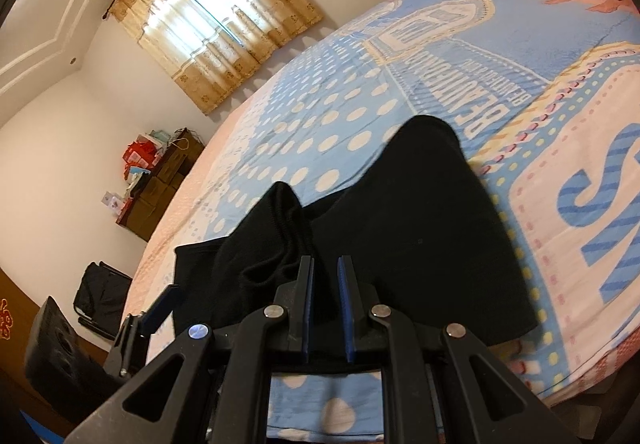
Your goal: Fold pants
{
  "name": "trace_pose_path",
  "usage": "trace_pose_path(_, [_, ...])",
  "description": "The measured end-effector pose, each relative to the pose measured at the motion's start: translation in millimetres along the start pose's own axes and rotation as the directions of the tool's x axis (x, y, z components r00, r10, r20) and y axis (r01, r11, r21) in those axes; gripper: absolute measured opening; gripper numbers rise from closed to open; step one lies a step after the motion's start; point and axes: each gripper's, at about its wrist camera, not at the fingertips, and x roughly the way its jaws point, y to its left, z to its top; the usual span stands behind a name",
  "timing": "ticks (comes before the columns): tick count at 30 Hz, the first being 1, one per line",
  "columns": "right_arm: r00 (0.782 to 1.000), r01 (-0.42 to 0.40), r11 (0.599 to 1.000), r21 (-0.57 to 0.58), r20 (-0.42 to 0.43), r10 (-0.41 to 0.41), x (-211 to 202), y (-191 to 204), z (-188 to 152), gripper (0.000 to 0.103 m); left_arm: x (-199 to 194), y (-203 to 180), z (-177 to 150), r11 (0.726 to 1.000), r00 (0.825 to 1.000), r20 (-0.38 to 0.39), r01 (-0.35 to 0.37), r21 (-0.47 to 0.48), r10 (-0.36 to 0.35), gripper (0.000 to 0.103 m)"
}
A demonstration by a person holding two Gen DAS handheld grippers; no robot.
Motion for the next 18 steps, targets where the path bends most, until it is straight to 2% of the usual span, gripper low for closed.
trace_pose_path(4, [1.000, -0.015, 1.000, -0.008, 0.009, 0.015, -5.0, 9.0, -1.9, 0.013, -20.9, 22.2, 1.6, 0.998, 1.000, 0.018, 0.006, -0.062, -0.004, 0.099])
trace_pose_path(9, [0.999, -0.032, 0.999, -0.006, 0.023, 0.033, -14.3, 13.4, -5.5, 0.013, -40.8, 74.8, 1.3, 0.981, 0.999, 0.011, -0.048, -0.186, 0.051, 0.101])
trace_pose_path(11, [0.999, -0.038, 0.999, 0.007, 0.022, 0.038, -15.6, 11.4, -6.4, 0.013, -51.4, 103.0, -2.1, 0.959, 0.993, 0.006, -0.111, -0.260, 0.116, 0.103])
trace_pose_path(13, [0.999, -0.043, 0.999, 0.025, 0.020, 0.043, -16.9, 9.2, -8.7, 0.013, -59.9, 130.5, -5.3, 0.925, 0.981, -0.014, -0.185, -0.331, 0.192, 0.103])
trace_pose_path(16, [0.999, -0.048, 0.998, 0.047, 0.012, 0.047, -17.6, 5.7, -11.1, 0.013, -69.4, 154.5, -10.6, 0.887, 0.967, -0.044, -0.247, -0.390, 0.250, 0.103])
trace_pose_path(18, [0.999, -0.051, 0.997, 0.059, 0.008, 0.050, -16.7, 3.2, -9.7, 0.013, -76.6, 162.0, -14.8, 0.875, 0.961, -0.041, -0.265, -0.406, 0.273, 0.103])
